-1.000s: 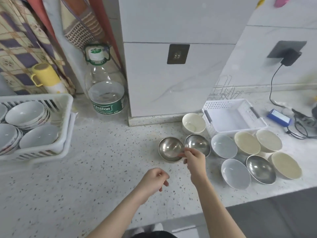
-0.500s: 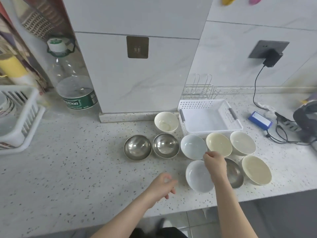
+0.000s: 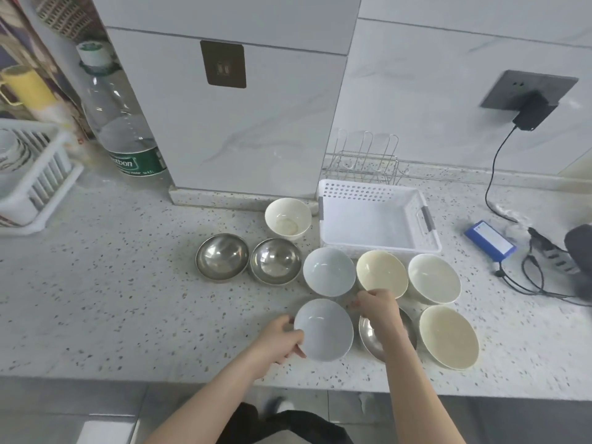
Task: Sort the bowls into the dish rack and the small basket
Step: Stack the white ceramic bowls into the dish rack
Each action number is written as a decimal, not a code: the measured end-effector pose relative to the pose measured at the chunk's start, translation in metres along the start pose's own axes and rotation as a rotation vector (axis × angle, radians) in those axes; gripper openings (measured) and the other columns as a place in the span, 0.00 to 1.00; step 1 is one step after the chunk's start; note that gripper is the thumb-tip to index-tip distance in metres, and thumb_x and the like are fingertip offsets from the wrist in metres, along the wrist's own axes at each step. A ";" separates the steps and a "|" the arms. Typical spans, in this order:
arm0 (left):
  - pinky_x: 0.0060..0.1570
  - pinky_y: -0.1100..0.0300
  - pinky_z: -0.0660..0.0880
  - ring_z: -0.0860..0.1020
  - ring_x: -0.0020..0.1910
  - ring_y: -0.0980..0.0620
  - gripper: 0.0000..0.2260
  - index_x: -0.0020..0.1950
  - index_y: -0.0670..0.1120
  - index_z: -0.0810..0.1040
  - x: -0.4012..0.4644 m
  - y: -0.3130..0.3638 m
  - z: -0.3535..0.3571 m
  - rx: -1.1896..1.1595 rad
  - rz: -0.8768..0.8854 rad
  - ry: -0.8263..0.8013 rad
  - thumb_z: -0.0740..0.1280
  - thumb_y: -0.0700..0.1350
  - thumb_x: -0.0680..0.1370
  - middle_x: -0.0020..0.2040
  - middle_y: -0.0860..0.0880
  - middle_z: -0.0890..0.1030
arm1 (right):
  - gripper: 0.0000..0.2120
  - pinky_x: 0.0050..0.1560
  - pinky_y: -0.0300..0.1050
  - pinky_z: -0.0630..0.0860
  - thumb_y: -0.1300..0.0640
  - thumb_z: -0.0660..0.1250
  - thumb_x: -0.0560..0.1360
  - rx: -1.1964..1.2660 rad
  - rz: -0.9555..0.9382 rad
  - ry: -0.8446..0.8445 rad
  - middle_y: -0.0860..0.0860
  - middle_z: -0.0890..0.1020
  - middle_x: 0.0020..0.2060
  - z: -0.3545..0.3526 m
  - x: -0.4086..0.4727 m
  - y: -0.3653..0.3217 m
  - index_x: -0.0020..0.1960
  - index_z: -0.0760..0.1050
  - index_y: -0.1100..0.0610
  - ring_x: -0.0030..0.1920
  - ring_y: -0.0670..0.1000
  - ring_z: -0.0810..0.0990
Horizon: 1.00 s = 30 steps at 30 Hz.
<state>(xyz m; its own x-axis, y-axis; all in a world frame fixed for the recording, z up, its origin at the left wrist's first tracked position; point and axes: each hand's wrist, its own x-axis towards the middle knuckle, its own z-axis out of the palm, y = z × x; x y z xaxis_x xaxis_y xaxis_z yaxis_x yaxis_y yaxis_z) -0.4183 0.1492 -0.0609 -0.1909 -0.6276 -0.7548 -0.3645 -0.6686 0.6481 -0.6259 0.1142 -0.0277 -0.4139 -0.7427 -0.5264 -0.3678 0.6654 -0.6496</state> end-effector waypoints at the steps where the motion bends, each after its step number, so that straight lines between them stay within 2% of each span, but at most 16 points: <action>1: 0.23 0.66 0.63 0.68 0.23 0.58 0.21 0.65 0.50 0.72 -0.001 0.000 -0.005 -0.005 0.002 0.004 0.64 0.41 0.72 0.36 0.45 0.85 | 0.07 0.35 0.44 0.58 0.65 0.58 0.69 0.005 -0.002 -0.012 0.57 0.74 0.32 0.001 0.002 0.001 0.33 0.67 0.58 0.35 0.53 0.63; 4: 0.23 0.65 0.61 0.65 0.21 0.58 0.20 0.62 0.48 0.75 -0.007 0.001 -0.021 -0.022 0.012 0.025 0.63 0.42 0.69 0.38 0.43 0.86 | 0.09 0.34 0.43 0.63 0.65 0.58 0.70 0.032 -0.012 -0.030 0.54 0.84 0.30 0.005 0.008 0.002 0.32 0.71 0.60 0.31 0.53 0.67; 6: 0.23 0.65 0.60 0.65 0.21 0.58 0.17 0.59 0.48 0.77 -0.011 0.003 -0.031 -0.044 0.027 0.043 0.63 0.41 0.70 0.38 0.42 0.86 | 0.09 0.30 0.42 0.61 0.64 0.58 0.71 0.064 -0.008 -0.052 0.54 0.85 0.29 0.010 0.011 0.001 0.32 0.71 0.59 0.27 0.51 0.66; 8: 0.23 0.65 0.60 0.64 0.23 0.56 0.16 0.58 0.48 0.77 -0.016 0.005 -0.040 -0.086 0.043 0.062 0.63 0.40 0.71 0.39 0.41 0.86 | 0.08 0.26 0.40 0.59 0.63 0.58 0.72 0.108 0.013 -0.103 0.55 0.83 0.28 0.017 0.013 -0.001 0.37 0.73 0.60 0.23 0.49 0.70; 10: 0.23 0.65 0.59 0.64 0.26 0.54 0.16 0.59 0.47 0.77 -0.020 0.006 -0.047 -0.131 0.059 0.087 0.63 0.39 0.72 0.39 0.40 0.86 | 0.07 0.25 0.39 0.60 0.62 0.56 0.74 0.123 0.037 -0.154 0.50 0.80 0.21 0.025 0.013 -0.004 0.42 0.72 0.59 0.30 0.53 0.76; 12: 0.23 0.65 0.60 0.65 0.27 0.54 0.16 0.59 0.48 0.77 -0.024 0.007 -0.053 -0.163 0.076 0.109 0.62 0.38 0.72 0.39 0.39 0.86 | 0.06 0.26 0.41 0.62 0.61 0.56 0.74 0.150 0.061 -0.185 0.47 0.79 0.19 0.032 0.011 -0.007 0.46 0.71 0.55 0.35 0.56 0.76; 14: 0.24 0.64 0.59 0.64 0.25 0.55 0.15 0.58 0.48 0.77 -0.027 0.007 -0.059 -0.195 0.088 0.126 0.62 0.38 0.73 0.39 0.39 0.86 | 0.05 0.28 0.40 0.62 0.59 0.56 0.74 0.182 0.107 -0.182 0.49 0.82 0.23 0.038 0.009 -0.008 0.45 0.71 0.55 0.31 0.53 0.71; 16: 0.25 0.64 0.60 0.63 0.24 0.55 0.15 0.58 0.48 0.77 -0.030 0.006 -0.065 -0.222 0.095 0.136 0.62 0.38 0.73 0.40 0.39 0.86 | 0.05 0.28 0.39 0.62 0.59 0.57 0.75 0.243 0.153 -0.157 0.51 0.83 0.24 0.043 0.006 -0.010 0.42 0.71 0.56 0.29 0.50 0.66; 20: 0.24 0.65 0.60 0.64 0.24 0.56 0.15 0.58 0.48 0.77 -0.035 0.003 -0.078 -0.297 0.119 0.132 0.61 0.37 0.73 0.40 0.38 0.86 | 0.07 0.27 0.40 0.62 0.65 0.56 0.74 0.411 0.205 -0.062 0.55 0.84 0.30 0.052 -0.002 -0.013 0.41 0.71 0.58 0.27 0.49 0.63; 25: 0.23 0.65 0.59 0.63 0.24 0.56 0.15 0.57 0.47 0.77 -0.041 -0.004 -0.104 -0.359 0.149 0.138 0.60 0.37 0.73 0.41 0.37 0.86 | 0.08 0.24 0.38 0.61 0.64 0.56 0.73 0.530 0.242 0.086 0.61 0.83 0.38 0.068 -0.022 -0.018 0.47 0.74 0.63 0.25 0.48 0.63; 27: 0.22 0.65 0.59 0.63 0.24 0.56 0.15 0.58 0.46 0.77 -0.045 -0.009 -0.120 -0.377 0.152 0.148 0.60 0.37 0.73 0.41 0.37 0.86 | 0.10 0.26 0.40 0.61 0.64 0.57 0.74 0.615 0.261 0.161 0.61 0.83 0.38 0.077 -0.031 -0.020 0.52 0.73 0.64 0.26 0.48 0.63; 30: 0.22 0.65 0.60 0.62 0.25 0.56 0.16 0.59 0.46 0.77 -0.052 -0.018 -0.150 -0.407 0.160 0.163 0.60 0.37 0.73 0.41 0.37 0.86 | 0.10 0.28 0.41 0.63 0.62 0.57 0.73 0.714 0.267 0.296 0.58 0.83 0.34 0.096 -0.051 -0.025 0.52 0.72 0.63 0.27 0.48 0.66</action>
<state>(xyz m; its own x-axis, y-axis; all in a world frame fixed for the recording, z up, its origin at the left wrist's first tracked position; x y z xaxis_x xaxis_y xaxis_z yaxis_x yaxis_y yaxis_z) -0.2657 0.1340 -0.0179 -0.0582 -0.7681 -0.6377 0.0518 -0.6403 0.7664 -0.5157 0.1287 -0.0371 -0.6518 -0.4487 -0.6114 0.3526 0.5345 -0.7681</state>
